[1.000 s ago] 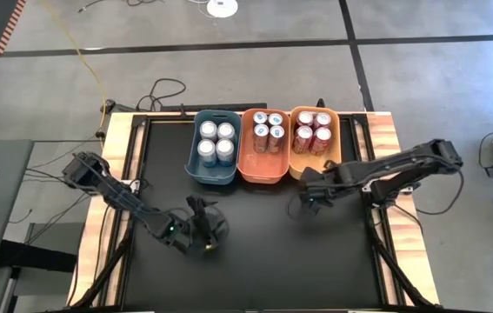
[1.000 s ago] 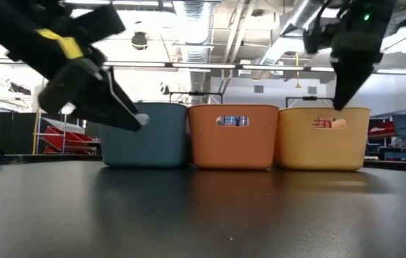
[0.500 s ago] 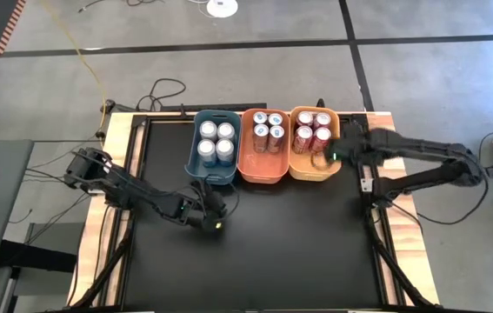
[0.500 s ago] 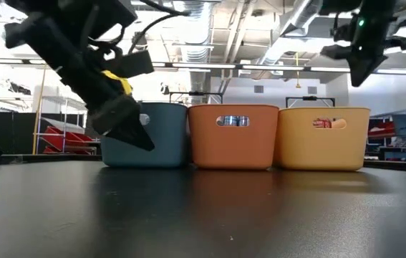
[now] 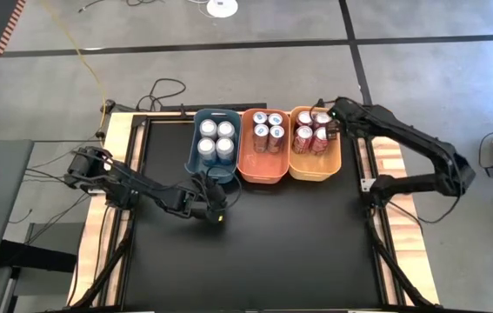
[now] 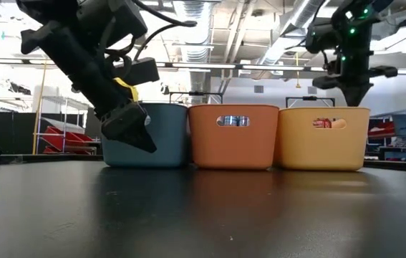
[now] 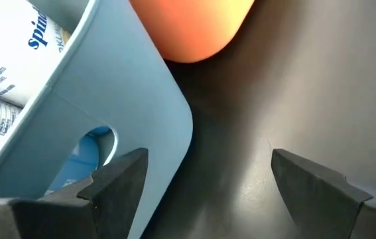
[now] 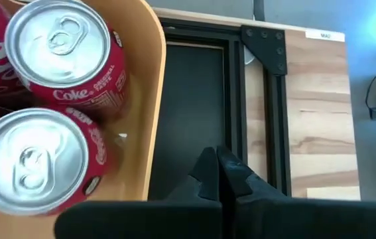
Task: Sort soda cans
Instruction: Adjust the bins to align them on the table
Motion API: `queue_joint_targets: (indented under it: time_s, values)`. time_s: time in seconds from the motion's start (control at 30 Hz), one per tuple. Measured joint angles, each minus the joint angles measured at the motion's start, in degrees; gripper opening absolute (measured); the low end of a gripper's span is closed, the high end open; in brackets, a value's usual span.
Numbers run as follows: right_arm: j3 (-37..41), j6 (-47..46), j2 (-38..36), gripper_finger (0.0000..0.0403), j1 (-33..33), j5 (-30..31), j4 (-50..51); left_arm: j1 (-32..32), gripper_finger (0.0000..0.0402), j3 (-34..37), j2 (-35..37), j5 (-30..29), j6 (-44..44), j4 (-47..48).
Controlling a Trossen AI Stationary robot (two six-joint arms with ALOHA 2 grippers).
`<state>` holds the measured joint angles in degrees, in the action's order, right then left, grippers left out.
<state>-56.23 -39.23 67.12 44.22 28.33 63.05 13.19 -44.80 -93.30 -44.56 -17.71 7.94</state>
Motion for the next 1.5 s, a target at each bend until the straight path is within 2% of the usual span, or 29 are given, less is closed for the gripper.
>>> queue_joint_targets:
  time_s: [0.2,0.4,0.77,0.97,1.23,1.5]
  values:
    - [0.39,2.94,3.25,0.0001,3.72,-1.19,-3.9,-0.7,0.0318,0.0,0.0,0.04,1.17,-0.18]
    - [0.38,2.14,5.35,0.0001,3.0,0.75,-1.53,1.14,0.0318,-0.96,1.13,-0.56,0.93,-1.24]
    - [2.43,0.42,5.36,0.0,3.18,-5.27,-4.14,6.63,0.0318,-2.99,7.32,-3.63,4.63,-0.63]
    - [4.92,1.3,5.36,0.0,3.18,-7.56,-12.12,8.58,0.0318,-2.99,9.75,-5.34,4.12,2.97]
    - [4.95,4.92,5.36,0.0,3.11,-11.88,-16.51,8.72,0.0318,-2.97,13.21,-7.06,3.54,5.11]
    - [4.99,6.1,5.36,0.0,2.36,-14.52,-19.98,8.4,0.0318,-2.97,13.62,-9.16,4.63,5.14]
